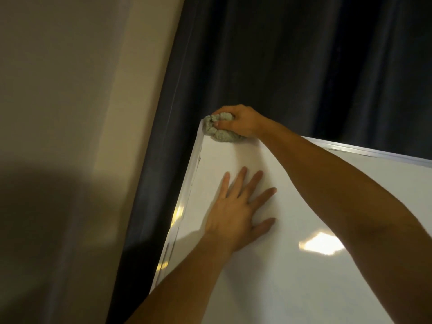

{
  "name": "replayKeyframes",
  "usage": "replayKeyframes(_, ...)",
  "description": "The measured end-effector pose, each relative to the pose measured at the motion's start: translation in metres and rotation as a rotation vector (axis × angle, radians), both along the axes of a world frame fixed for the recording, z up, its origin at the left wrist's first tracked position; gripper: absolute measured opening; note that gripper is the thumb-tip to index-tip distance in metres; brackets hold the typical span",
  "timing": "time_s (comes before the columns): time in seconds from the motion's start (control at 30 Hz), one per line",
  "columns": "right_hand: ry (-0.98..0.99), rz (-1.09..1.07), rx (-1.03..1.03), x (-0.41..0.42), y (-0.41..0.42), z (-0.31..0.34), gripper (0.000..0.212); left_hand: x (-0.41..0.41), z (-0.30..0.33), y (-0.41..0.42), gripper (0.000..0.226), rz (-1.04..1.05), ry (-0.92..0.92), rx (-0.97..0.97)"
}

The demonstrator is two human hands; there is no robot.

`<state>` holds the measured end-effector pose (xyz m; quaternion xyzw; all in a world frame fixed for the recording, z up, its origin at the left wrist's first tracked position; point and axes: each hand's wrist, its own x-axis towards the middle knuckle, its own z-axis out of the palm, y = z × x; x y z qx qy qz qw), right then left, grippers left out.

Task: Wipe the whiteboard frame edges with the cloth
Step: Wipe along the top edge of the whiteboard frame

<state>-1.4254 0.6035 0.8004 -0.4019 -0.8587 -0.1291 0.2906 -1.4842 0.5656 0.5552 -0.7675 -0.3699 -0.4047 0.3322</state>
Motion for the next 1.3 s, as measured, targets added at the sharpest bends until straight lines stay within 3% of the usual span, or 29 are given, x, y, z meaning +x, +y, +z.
replayKeyframes(0.47, 0.007, 0.002, 0.008, 0.086, -0.048, 0.01, 0.026, -0.006, -0.003, -0.008, 0.071, 0.027, -0.047, 0.202)
replayKeyframes(0.7, 0.045, -0.025, 0.057, 0.147, -0.084, 0.012, 0.02, -0.007, -0.003, -0.016, 0.07, 0.04, -0.042, 0.209)
replayKeyframes(1.0, 0.049, -0.191, 0.124, 0.213, -0.156, 0.017, 0.031, -0.019, 0.001, -0.029, 0.076, 0.092, -0.028, 0.3)
replayKeyframes(1.3, -0.013, -0.226, 0.051, 0.203, -0.223, 0.031, 0.04, -0.046, -0.001, -0.06, 0.075, 0.088, -0.04, 0.33)
